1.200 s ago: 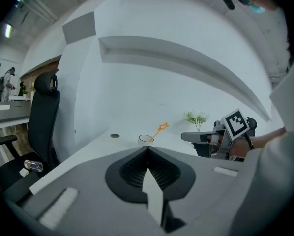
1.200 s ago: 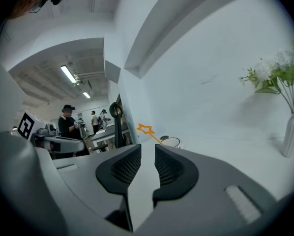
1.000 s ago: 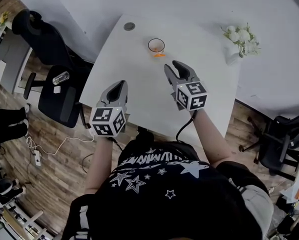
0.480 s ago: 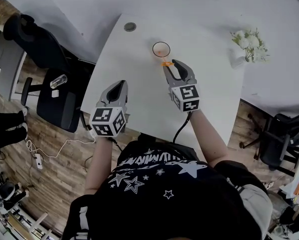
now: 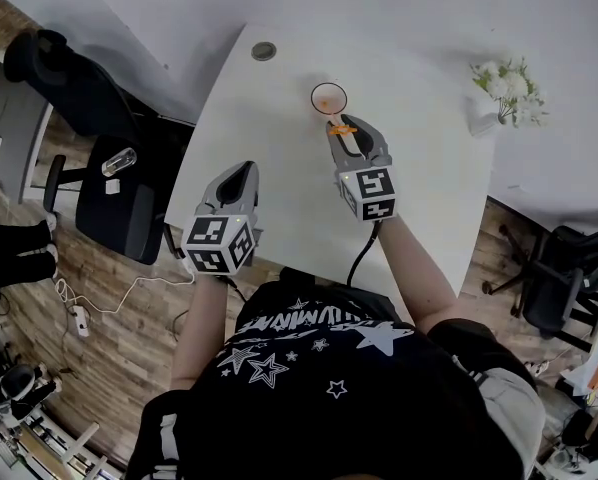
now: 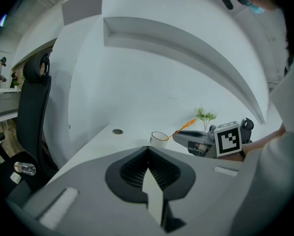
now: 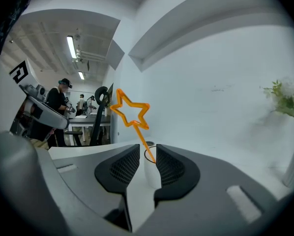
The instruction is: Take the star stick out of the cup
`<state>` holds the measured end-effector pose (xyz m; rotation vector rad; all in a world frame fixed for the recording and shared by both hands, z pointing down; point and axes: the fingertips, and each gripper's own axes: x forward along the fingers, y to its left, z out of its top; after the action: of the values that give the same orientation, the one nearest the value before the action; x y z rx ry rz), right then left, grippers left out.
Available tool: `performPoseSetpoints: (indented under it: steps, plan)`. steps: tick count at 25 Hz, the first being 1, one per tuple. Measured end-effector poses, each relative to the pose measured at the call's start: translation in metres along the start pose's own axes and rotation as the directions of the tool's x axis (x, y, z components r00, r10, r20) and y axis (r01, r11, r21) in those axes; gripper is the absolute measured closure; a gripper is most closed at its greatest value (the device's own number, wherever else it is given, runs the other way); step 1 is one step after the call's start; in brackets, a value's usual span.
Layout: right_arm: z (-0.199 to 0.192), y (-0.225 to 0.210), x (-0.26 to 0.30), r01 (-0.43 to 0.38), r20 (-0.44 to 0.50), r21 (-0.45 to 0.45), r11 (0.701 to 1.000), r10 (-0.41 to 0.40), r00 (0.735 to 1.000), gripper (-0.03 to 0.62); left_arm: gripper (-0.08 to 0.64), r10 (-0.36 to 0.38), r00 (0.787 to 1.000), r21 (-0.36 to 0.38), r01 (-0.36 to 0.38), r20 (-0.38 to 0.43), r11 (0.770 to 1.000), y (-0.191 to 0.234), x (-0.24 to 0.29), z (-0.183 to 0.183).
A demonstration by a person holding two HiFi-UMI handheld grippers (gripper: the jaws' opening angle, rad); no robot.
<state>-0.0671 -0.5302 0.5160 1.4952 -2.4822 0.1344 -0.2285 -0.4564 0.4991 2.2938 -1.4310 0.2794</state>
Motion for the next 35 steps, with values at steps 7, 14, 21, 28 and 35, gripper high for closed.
performPoseSetpoints:
  steps: [7, 14, 21, 28, 35]
  plan:
    - [0.003, 0.0, 0.002, 0.011, 0.012, 0.0, 1.0, -0.011, 1.0, 0.514, 0.558, 0.003, 1.0, 0.0, -0.003, 0.004, 1.0, 0.003, -0.001, 0.002]
    - [0.009, -0.003, 0.0, 0.037, 0.027, -0.014, 0.999, -0.037, 0.999, 0.555, 0.558, 0.0, 1.0, 0.003, 0.0, 0.015, 1.0, 0.003, -0.002, 0.005]
    - [0.017, -0.008, -0.006, 0.051, 0.044, -0.011, 0.999, -0.05, 0.998, 0.558, 0.558, -0.001, 1.0, 0.01, 0.0, 0.025, 1.0, -0.001, -0.005, 0.008]
    - [0.034, -0.015, -0.022, 0.051, 0.077, -0.013, 0.999, -0.05, 0.996, 0.558, 0.558, -0.009, 0.999, 0.022, 0.008, 0.041, 1.0, -0.015, -0.009, 0.012]
    - [0.049, -0.024, -0.046, 0.051, 0.113, 0.004, 0.999, -0.051, 0.992, 0.558, 0.558, -0.006, 0.998, 0.037, 0.004, 0.067, 0.999, -0.035, -0.019, 0.018]
